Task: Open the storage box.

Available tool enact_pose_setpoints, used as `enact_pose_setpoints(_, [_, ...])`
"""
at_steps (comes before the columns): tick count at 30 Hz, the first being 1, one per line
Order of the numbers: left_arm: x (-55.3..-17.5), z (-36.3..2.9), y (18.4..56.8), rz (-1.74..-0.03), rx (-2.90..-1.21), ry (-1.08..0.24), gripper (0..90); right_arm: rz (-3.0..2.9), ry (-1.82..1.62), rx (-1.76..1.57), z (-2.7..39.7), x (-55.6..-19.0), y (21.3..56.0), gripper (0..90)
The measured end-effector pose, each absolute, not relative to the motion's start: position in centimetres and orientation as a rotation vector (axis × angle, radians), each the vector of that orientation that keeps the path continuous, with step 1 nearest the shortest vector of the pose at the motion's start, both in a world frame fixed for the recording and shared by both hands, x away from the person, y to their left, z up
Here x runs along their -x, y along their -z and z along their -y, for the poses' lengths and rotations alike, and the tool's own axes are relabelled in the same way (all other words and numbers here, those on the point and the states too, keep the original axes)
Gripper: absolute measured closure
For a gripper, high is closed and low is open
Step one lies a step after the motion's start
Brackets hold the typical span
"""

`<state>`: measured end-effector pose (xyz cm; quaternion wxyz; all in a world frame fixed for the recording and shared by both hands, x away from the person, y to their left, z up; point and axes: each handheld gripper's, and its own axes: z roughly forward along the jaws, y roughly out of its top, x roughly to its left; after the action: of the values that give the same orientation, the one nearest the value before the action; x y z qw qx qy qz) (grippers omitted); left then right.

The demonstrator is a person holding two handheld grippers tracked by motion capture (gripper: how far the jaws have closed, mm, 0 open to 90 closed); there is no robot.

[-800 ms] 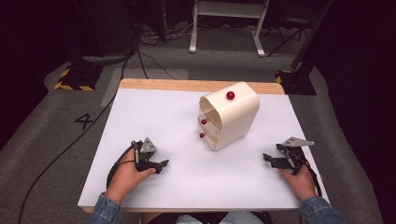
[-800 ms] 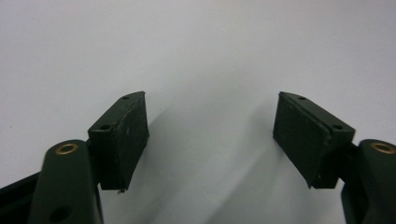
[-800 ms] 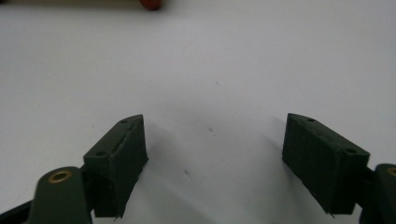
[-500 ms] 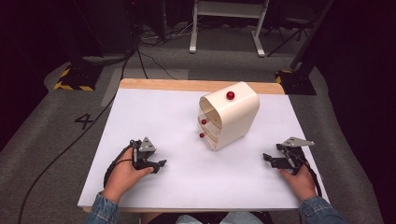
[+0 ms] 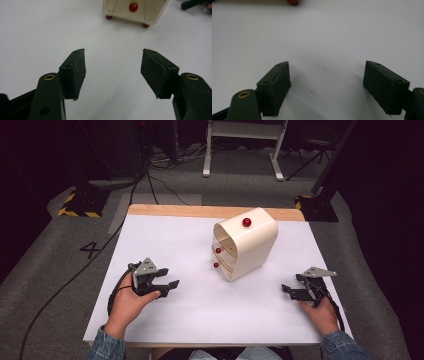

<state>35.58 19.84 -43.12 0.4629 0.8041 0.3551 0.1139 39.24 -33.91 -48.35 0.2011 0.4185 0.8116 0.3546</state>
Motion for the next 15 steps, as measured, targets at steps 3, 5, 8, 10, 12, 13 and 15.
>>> enact_pose_setpoints(3, [-35.4,-19.6,42.4,-0.848,-1.934,-0.307,38.9,-2.267,-0.99,-1.168,33.9,-39.2,48.4,22.0])
enact_pose_setpoints(5, [-35.3,-19.5,41.9,-0.828,-1.905,-0.35,39.2,-2.266,-0.99,-1.168,33.9,-39.2,48.4,22.0])
enact_pose_setpoints(8, [-35.2,-19.4,41.3,-0.807,-1.881,-0.393,40.0,-2.267,-0.99,-1.168,33.9,-39.2,48.4,22.0])
enact_pose_setpoints(10, [-35.2,-19.3,41.1,-0.795,-1.87,-0.406,39.9,-2.267,-0.991,-1.169,33.9,-39.2,48.4,22.0])
enact_pose_setpoints(12, [-35.1,-19.1,41.0,-0.786,-1.869,-0.416,39.7,-2.267,-0.991,-1.168,33.9,-39.2,48.4,22.0])
enact_pose_setpoints(13, [-35.2,-19.0,40.9,-0.78,-1.864,-0.426,39.6,-2.267,-0.991,-1.168,33.9,-39.2,48.4,22.0])
enact_pose_setpoints(15, [-35.2,-18.9,40.9,-0.772,-1.859,-0.438,39.1,-2.266,-0.99,-1.168,33.9,-39.2,48.3,22.0])
